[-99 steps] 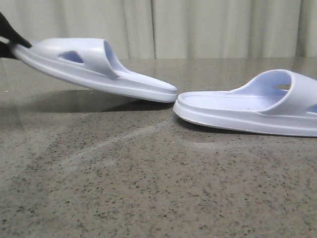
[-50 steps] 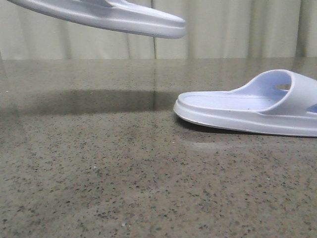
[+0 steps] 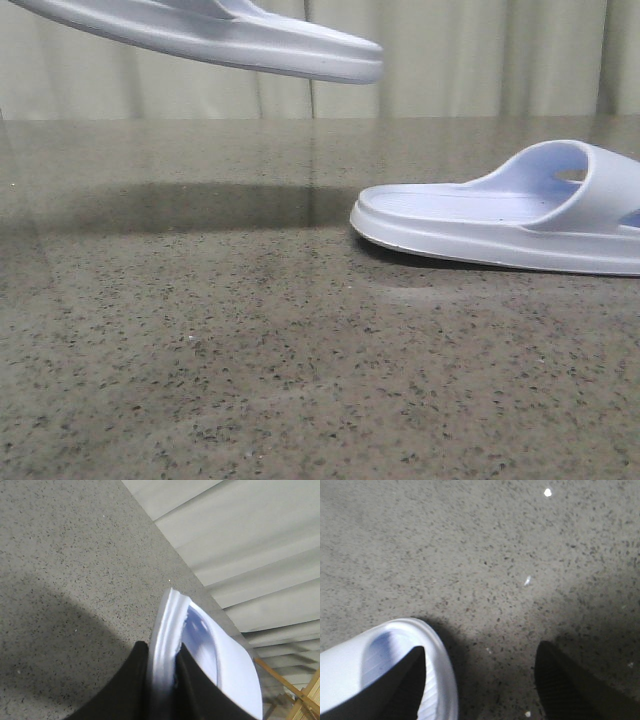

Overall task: Insert blue slippers together front up
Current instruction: 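Grasp the heel of the other slipper with the right gripper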

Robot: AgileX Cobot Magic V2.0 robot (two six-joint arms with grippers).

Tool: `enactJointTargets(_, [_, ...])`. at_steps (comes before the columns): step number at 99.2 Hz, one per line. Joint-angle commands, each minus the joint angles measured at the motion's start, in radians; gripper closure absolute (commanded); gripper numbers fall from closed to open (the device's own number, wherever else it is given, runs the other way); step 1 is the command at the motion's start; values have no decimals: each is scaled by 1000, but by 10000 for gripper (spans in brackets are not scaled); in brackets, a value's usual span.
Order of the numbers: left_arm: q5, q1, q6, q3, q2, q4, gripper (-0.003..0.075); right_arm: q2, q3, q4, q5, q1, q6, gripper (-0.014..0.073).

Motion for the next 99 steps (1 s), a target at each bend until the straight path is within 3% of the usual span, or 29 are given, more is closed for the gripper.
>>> enactJointTargets(1, [-35,-7,-1,-26,-19,-25,694,16,-36,15,-73,-7,-3,190])
enactJointTargets(47, [-35,-7,-1,-26,-19,-25,694,69,-38,43,-78,-3,-3,190])
enactJointTargets(99, [-20,-7,-1,-26,-19,-25,694,71,-38,62,-121,122,-3,190])
